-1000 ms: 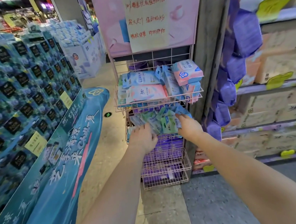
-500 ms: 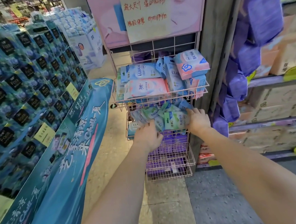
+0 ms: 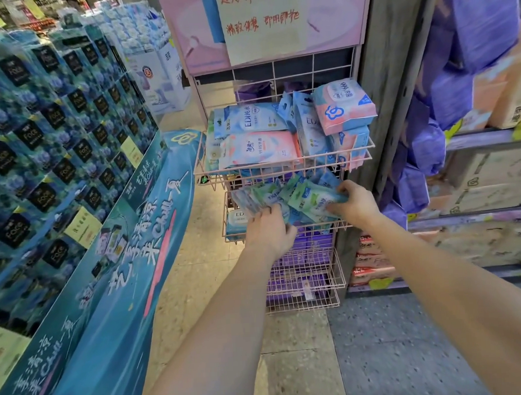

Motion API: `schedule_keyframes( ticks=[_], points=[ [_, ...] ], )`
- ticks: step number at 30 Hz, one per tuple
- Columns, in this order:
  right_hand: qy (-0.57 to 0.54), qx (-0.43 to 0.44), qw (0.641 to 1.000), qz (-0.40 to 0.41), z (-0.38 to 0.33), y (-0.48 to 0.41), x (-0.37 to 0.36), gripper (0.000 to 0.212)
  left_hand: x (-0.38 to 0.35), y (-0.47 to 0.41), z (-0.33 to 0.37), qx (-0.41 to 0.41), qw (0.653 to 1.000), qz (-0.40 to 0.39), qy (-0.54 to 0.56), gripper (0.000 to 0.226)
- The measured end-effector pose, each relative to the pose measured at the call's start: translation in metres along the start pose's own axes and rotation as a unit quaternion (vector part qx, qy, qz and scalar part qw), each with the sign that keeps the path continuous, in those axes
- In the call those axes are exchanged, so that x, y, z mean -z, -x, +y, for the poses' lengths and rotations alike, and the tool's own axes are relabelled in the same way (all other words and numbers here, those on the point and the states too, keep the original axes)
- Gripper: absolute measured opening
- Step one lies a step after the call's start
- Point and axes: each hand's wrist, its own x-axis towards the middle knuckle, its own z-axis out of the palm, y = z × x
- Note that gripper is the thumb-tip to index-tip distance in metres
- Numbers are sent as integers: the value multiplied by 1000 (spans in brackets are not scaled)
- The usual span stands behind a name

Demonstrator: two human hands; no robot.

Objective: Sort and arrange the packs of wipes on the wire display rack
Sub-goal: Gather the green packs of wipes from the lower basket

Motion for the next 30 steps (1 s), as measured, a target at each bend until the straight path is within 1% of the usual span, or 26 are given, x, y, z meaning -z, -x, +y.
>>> schedule_keyframes(
  ticks=[2, 4, 5, 7, 9, 11, 12, 14, 15, 16, 17, 19, 20, 21, 22, 24, 26, 30],
  points=[
    [-108, -22, 994, -12, -9, 4, 1, 44, -3, -1, 3, -2, 1000, -7, 12, 50],
    [-198, -30, 980, -20, -18, 10, 0, 44, -7, -1, 5, 20, 997, -14, 73, 53],
    [-235, -33, 971, -34, -23, 13, -1, 44, -8, -1, 7, 37, 993, -17, 113, 57],
    [-264, -38, 960, -82, -32, 20, -5, 41, -8, -2, 10, 61, 980, -20, 191, 60],
    [-272, -47, 952, -134, -38, 27, -13, 34, -7, -3, 11, 88, 952, -5, 295, 48],
    [-287, -52, 940, -176, -42, 32, -23, 29, -7, -7, 6, 132, 903, 10, 408, 41],
    [-284, -50, 938, -193, -43, 33, -27, 28, -8, -9, 1, 148, 883, 11, 446, 44],
    [-285, -57, 931, -222, -44, 35, -34, 26, -11, -12, -14, 162, 862, 0, 481, 51],
    [-292, -65, 927, -226, -44, 35, -36, 26, -10, -10, -20, 163, 853, -8, 496, 52],
    [-297, -72, 928, -213, -43, 34, -38, 27, -10, -8, -25, 165, 843, -14, 512, 48],
    [-298, -76, 935, -179, -43, 32, -39, 27, -7, -5, -28, 168, 834, -15, 526, 41],
    [-258, -66, 962, -64, -39, 24, -40, 21, -5, 0, -36, 182, 823, -17, 538, 33],
    [-217, -56, 974, -10, -36, 19, -40, 24, -6, 0, -39, 186, 821, -18, 540, 33],
    [-163, -44, 985, 27, -34, 13, -41, 31, -6, 1, -41, 189, 820, -17, 540, 33],
    [-91, -27, 994, 46, -30, 8, -42, 41, -6, 3, -42, 193, 819, -16, 540, 33],
    [45, 3, 998, 33, -25, 2, -47, 59, -5, 3, -44, 200, 822, -13, 534, 34],
    [118, 14, 993, 14, -21, -1, -53, 69, -4, 4, -45, 203, 823, -10, 531, 34],
    [202, -20, 978, 43, -21, -4, -54, 67, -5, 5, -47, 217, 819, 3, 531, 34]
  ],
)
